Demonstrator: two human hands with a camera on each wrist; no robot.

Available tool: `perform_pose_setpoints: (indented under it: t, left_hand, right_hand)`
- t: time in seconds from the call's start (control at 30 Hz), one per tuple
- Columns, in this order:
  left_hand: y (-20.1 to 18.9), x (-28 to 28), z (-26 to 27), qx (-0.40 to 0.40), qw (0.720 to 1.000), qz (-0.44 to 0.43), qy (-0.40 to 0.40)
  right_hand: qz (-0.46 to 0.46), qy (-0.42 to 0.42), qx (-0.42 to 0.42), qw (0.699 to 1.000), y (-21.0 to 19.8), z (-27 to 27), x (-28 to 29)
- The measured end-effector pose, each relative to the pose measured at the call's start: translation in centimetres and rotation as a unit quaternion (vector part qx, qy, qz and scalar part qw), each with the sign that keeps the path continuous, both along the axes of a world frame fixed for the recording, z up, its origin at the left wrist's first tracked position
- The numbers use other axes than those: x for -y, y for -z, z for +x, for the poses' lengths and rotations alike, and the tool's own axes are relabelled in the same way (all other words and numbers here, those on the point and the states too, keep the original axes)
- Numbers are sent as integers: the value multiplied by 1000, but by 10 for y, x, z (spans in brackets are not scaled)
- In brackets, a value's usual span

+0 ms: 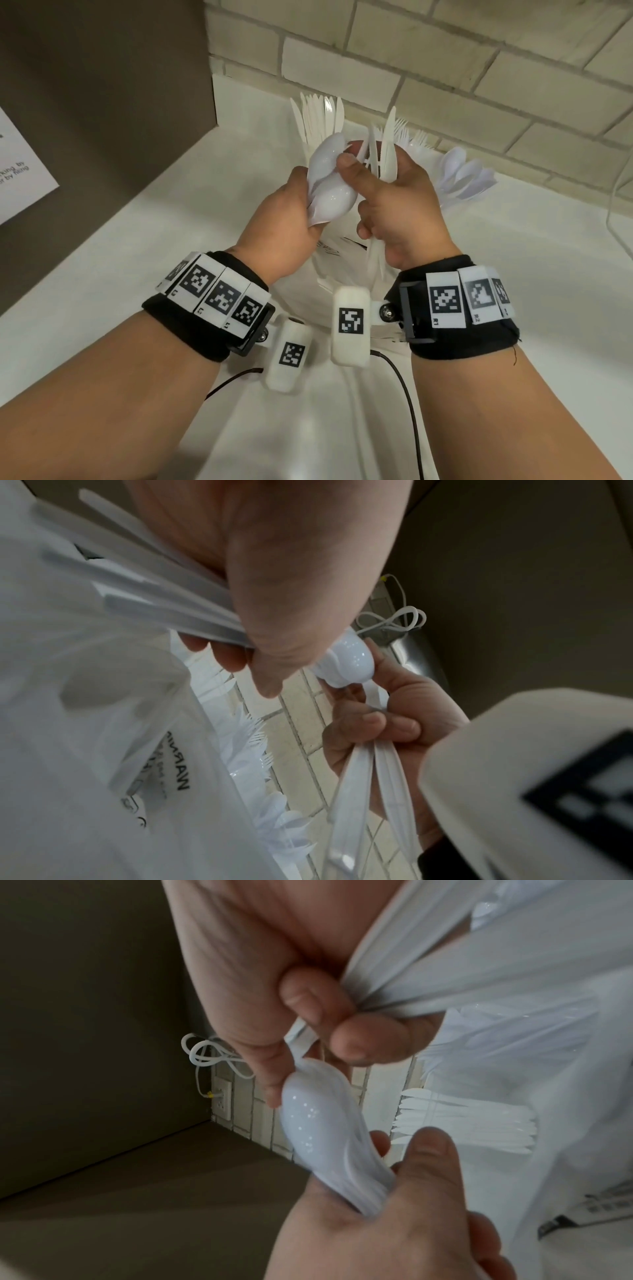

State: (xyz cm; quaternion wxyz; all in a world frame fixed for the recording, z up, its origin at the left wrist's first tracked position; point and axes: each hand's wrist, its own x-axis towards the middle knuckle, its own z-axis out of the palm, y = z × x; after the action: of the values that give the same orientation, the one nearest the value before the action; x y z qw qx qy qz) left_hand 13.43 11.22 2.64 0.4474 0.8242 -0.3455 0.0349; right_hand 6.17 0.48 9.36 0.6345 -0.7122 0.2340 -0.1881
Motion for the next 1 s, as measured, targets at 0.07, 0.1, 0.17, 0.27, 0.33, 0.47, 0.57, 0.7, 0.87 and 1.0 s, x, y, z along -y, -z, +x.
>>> perform_pose_setpoints:
  t: [0.07,0.1,0.17,0.27,0.33,0.47,0.57,0.7,0.87,1.0]
  left_hand:
    - [-1,-1,0,-26,1000,-5,-2]
    - [-2,-1,0,-39,999,-7,-2]
    - [-3,-3,1,-73,997,-19,-1]
    - [-5,-6,10,-158,986,-58,6]
    - [-5,-10,16,-199,977,-72,13]
    - [-2,-22,33,-355,922,-150,31]
    - [-1,-31,42,-453,866,-196,84]
    - [3,-34,56,-475,846,-232,68]
    - [6,-31,66,-479,843,-241,48]
    - [6,-23,68,-476,846,-239,41]
  right_hand:
    - [2,-11,-4,1000,0,0,0]
    - [-1,-7,-10,1000,-1,1,2]
    - [9,26,-16,999,-5,6,10]
    - [81,87,30,993,-16,25,30]
    - [86,114,84,986,-26,45,41]
    - [43,113,234,965,-39,93,48]
    - [15,100,275,956,-31,127,49]
    - [-10,90,247,965,-7,159,54]
    - [-30,72,85,993,27,183,61]
    - [-94,76,-51,991,38,186,65]
